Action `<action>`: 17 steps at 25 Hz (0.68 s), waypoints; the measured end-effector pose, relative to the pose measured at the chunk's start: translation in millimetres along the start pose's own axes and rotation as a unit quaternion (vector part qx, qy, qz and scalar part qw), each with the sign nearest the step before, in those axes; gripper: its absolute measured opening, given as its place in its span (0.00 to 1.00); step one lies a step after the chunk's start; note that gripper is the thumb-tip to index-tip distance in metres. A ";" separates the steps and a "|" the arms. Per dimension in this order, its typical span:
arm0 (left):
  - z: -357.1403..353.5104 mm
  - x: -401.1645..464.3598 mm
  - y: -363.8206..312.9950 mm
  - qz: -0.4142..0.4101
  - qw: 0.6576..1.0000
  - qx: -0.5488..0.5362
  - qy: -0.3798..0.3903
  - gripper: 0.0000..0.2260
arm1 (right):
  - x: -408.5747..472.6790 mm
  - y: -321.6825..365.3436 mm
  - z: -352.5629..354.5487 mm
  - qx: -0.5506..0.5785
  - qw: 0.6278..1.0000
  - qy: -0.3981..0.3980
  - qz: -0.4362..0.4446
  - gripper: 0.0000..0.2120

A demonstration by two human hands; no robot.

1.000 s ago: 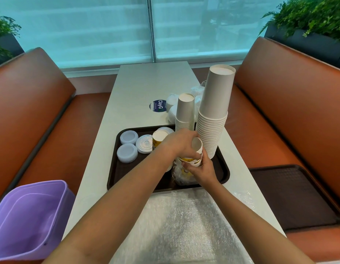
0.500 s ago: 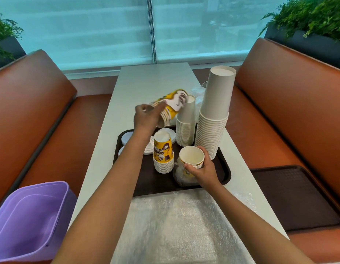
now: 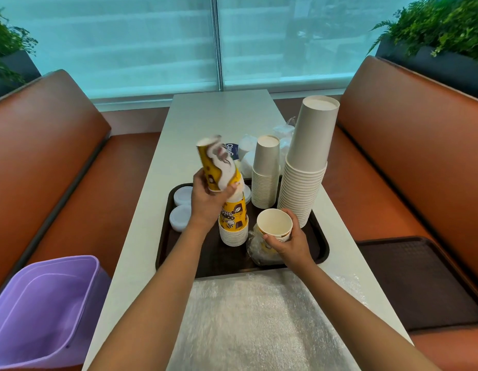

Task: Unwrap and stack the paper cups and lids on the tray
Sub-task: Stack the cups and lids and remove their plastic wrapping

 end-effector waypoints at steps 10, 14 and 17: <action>5.3 -33.9 37.1 -0.209 0.945 0.250 -0.025 0.33 | -2.3 -1.8 -3.6 -0.006 1.000 -0.004 -0.012 0.45; -35.1 -87.8 -45.3 -0.565 0.793 0.228 -0.024 0.15 | -1.9 -4.6 -2.5 0.005 1.000 0.012 -0.014 0.48; -97.3 -100.3 -34.8 -0.455 0.794 0.336 0.221 0.17 | -4.8 -5.2 -3.6 0.006 1.000 0.022 -0.012 0.37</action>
Point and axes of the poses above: each hand's wrist, its own x-axis towards the middle knuckle, its own z-axis out of the back of the hand, y = z × x, the point moved 9 cm from there along x, towards the middle knuckle, and after that the axes turned 11 degrees about -y, right-handed, at the moved point
